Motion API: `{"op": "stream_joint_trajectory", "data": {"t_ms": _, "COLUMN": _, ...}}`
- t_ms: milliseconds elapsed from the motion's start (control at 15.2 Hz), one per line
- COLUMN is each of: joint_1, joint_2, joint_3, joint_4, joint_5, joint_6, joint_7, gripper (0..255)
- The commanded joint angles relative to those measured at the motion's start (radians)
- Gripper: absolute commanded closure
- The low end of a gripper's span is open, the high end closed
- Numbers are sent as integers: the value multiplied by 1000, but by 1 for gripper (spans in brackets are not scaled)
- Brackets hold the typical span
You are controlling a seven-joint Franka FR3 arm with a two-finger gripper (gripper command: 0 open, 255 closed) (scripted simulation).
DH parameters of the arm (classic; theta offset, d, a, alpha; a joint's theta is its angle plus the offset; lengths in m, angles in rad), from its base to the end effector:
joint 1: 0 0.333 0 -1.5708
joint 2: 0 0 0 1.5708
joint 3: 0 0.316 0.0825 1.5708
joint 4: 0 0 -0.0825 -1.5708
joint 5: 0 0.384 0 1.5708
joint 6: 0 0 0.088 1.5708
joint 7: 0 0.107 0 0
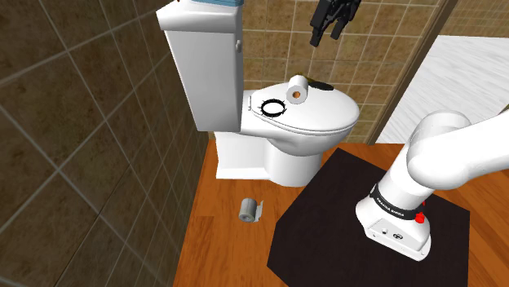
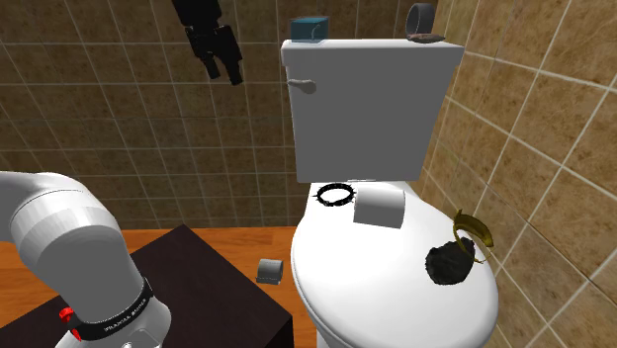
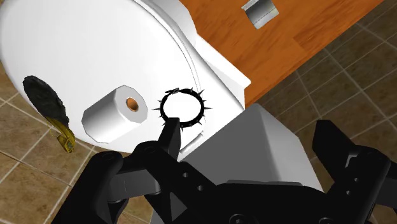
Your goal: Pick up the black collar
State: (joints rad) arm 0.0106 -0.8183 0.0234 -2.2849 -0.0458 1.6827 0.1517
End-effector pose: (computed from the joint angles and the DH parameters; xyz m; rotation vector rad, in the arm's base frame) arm 0.3078 0.0091 0.6456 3.0736 -0.1894 0.3412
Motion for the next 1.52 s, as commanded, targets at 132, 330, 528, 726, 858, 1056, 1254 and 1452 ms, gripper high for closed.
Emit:
{"op": "stream_joint_trajectory", "data": {"t_ms": 132, "joint_1": -5, "joint_2": 38, "joint_3": -16, "joint_4": -25, "joint_5": -18, "joint_6": 53, "joint_7": -24, "gripper": 0}}
{"op": "stream_joint_trajectory", "data": {"t_ms": 330, "joint_1": -13, "joint_2": 102, "joint_3": -40, "joint_4": -54, "joint_5": -45, "joint_6": 132, "joint_7": -57, "gripper": 0}}
{"op": "stream_joint_trajectory", "data": {"t_ms": 528, "joint_1": -23, "joint_2": 177, "joint_3": -63, "joint_4": -72, "joint_5": -71, "joint_6": 211, "joint_7": -88, "gripper": 0}}
{"op": "stream_joint_trajectory", "data": {"t_ms": 726, "joint_1": -32, "joint_2": 261, "joint_3": -86, "joint_4": -79, "joint_5": -96, "joint_6": 289, "joint_7": -118, "gripper": 0}}
{"op": "stream_joint_trajectory", "data": {"t_ms": 858, "joint_1": -39, "joint_2": 321, "joint_3": -100, "joint_4": -77, "joint_5": -112, "joint_6": 340, "joint_7": -137, "gripper": 0}}
{"op": "stream_joint_trajectory", "data": {"t_ms": 1056, "joint_1": -49, "joint_2": 417, "joint_3": -121, "joint_4": -65, "joint_5": -134, "joint_6": 413, "joint_7": -163, "gripper": 0}}
{"op": "stream_joint_trajectory", "data": {"t_ms": 1254, "joint_1": -59, "joint_2": 519, "joint_3": -141, "joint_4": -42, "joint_5": -153, "joint_6": 481, "joint_7": -189, "gripper": 0}}
{"op": "stream_joint_trajectory", "data": {"t_ms": 1452, "joint_1": -69, "joint_2": 626, "joint_3": -158, "joint_4": -7, "joint_5": -170, "joint_6": 543, "joint_7": -214, "gripper": 0}}
